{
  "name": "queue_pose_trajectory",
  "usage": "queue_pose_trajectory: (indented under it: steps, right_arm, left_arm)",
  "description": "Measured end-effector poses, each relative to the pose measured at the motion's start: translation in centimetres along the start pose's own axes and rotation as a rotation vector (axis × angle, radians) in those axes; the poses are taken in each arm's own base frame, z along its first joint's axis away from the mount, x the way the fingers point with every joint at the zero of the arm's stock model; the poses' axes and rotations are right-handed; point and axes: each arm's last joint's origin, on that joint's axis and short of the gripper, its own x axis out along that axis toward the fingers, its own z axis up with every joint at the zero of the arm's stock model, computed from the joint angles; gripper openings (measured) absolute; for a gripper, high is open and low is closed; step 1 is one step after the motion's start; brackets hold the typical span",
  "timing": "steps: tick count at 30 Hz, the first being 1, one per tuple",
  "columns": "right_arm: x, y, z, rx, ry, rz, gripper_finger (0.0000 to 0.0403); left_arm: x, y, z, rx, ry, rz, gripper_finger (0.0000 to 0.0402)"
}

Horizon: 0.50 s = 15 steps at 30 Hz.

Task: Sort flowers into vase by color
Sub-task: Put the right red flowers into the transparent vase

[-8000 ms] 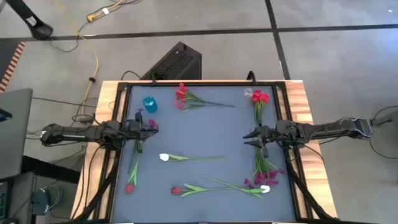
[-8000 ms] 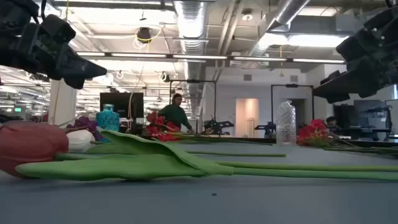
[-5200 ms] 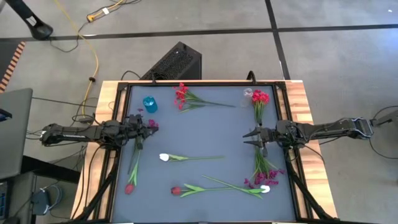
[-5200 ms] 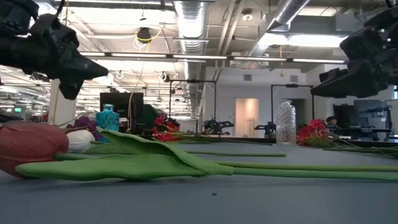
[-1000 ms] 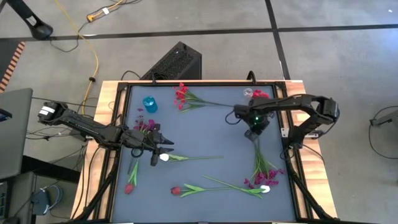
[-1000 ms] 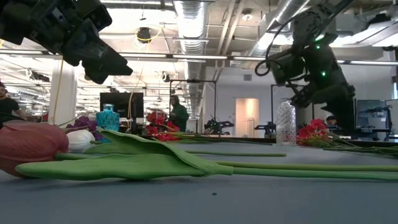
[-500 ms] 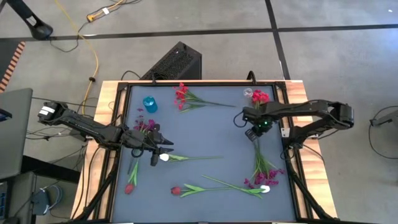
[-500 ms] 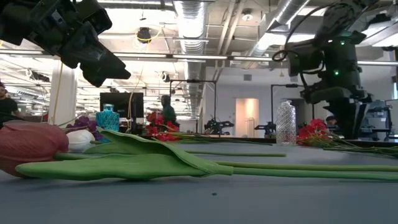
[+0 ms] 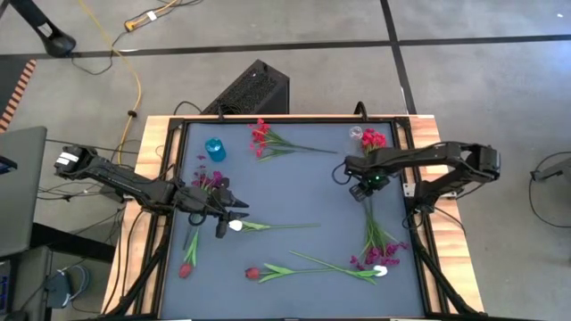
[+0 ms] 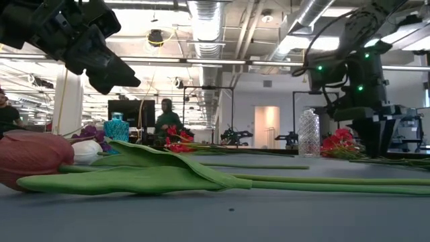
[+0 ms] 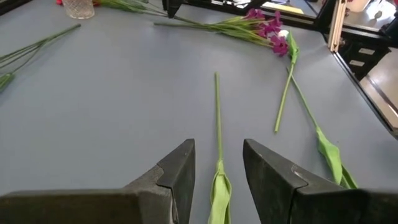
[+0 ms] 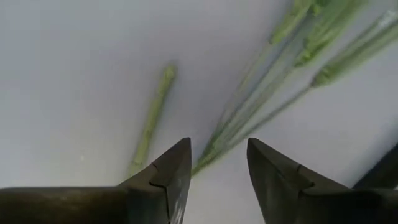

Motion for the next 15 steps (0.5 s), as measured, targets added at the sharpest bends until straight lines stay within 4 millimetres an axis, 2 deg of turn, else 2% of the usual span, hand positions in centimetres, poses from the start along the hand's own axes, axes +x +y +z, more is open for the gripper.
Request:
queue_pose_trajectory:
  steps: [9, 12, 15]
  right_arm:
    - [1.4, 0.8, 0.6, -0.055, 0.067, 0.012, 0.0181]
    - [1.6, 0.9, 0.6, -0.013, 0.08, 0.01, 0.0162]
    - [1.6, 0.8, 0.5, -0.008, 0.086, 0.0, 0.0123]
  left_arm:
    - [0.0, 0.1, -0.2, 0.005, 0.023, 0.007, 0.0123]
    - [0.0, 0.1, -0.2, 0.005, 0.021, 0.012, 0.0123]
    - [0.0, 0.1, -0.2, 0.005, 0.02, 0.016, 0.0123]
